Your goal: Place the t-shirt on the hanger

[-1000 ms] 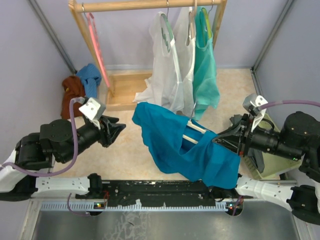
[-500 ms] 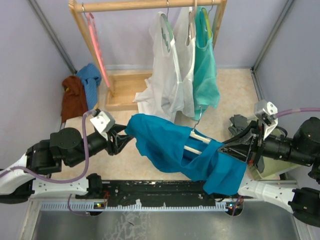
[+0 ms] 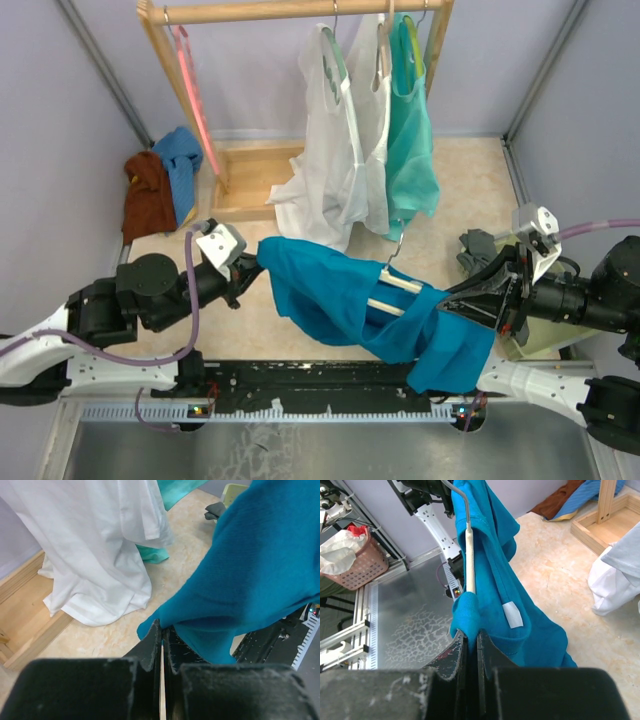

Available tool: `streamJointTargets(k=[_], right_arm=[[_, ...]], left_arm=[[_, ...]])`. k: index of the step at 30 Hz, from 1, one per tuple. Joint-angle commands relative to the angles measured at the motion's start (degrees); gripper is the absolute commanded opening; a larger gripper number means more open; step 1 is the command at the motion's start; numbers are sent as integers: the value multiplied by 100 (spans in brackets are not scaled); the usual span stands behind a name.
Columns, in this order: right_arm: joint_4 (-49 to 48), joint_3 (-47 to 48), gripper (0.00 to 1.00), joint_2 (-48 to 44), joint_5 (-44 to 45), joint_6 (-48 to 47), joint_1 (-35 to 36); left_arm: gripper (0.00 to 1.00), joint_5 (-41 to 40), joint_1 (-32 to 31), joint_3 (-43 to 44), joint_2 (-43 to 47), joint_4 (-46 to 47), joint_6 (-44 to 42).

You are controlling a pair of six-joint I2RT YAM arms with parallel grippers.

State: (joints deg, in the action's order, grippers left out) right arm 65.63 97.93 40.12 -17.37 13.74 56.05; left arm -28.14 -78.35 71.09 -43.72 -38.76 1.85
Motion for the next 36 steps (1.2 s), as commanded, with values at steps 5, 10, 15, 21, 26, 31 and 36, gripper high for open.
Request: streamJointTargets(k=[5, 10, 15, 21, 26, 31, 36], right_arm=[[-622, 9, 0, -117, 115, 50, -24], [-604, -75, 0, -124, 394, 50, -24], [-574, -193, 0, -126, 674, 33, -24], [-417, -283, 0, -104, 963, -26, -22], [-355, -326, 0, -91, 934, -83, -24], [-476, -415, 0, -138, 622, -120, -24], [-471, -618, 0, -48, 275, -178, -22]], left_arm=[[0, 209, 4, 248, 258, 58, 49], [0, -387, 4, 585, 271, -508, 559], [0, -935, 4, 885, 255, -896, 981], [0, -1547, 4, 1222, 271, -1218, 1342], [0, -2025, 4, 1399, 378, -1465, 1607], [0, -2467, 4, 1540, 531, -1733, 1864], [0, -2666, 4, 1588, 748, -1717, 1888]])
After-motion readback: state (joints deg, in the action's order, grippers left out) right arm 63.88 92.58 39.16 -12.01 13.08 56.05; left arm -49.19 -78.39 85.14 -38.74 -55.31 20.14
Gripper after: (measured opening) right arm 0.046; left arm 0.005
